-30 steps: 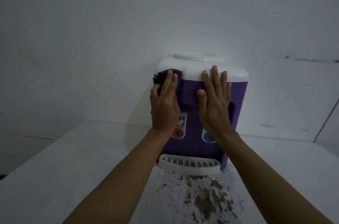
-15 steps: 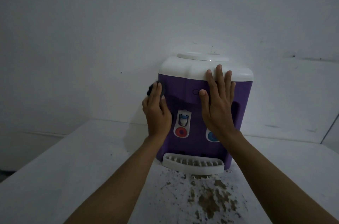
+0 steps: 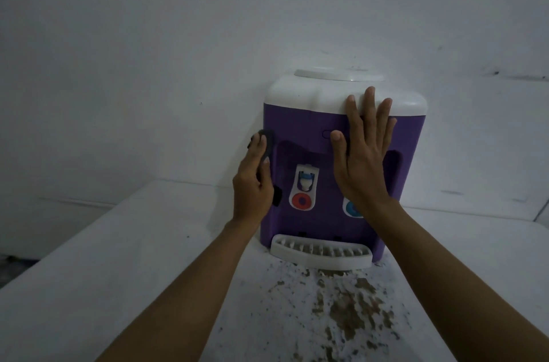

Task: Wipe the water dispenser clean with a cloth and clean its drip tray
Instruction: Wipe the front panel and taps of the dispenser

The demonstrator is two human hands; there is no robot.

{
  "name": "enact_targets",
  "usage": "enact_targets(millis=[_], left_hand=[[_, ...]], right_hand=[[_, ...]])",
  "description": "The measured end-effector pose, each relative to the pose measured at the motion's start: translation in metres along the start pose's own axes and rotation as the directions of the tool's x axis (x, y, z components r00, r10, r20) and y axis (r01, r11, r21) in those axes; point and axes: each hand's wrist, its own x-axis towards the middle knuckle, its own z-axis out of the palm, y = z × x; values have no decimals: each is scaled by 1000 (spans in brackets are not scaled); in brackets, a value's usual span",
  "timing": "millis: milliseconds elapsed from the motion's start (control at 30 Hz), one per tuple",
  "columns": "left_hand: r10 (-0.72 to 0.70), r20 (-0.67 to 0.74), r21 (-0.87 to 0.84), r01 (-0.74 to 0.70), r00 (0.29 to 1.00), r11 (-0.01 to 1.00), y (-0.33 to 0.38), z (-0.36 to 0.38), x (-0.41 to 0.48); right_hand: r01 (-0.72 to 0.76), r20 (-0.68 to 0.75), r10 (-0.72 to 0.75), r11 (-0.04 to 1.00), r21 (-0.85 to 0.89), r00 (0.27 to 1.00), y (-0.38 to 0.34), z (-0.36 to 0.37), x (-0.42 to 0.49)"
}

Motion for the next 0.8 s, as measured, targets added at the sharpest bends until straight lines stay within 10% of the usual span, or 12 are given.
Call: enact_targets(millis=[367, 800], left_hand=[[-6, 82, 55, 1, 997, 998, -13, -2, -35], [376, 266, 427, -458, 888, 780, -33, -5, -16]], right_hand=[[150, 117, -140, 986, -76, 983, 4, -3, -16], [152, 105, -145, 987, -57, 984, 4, -5, -18]])
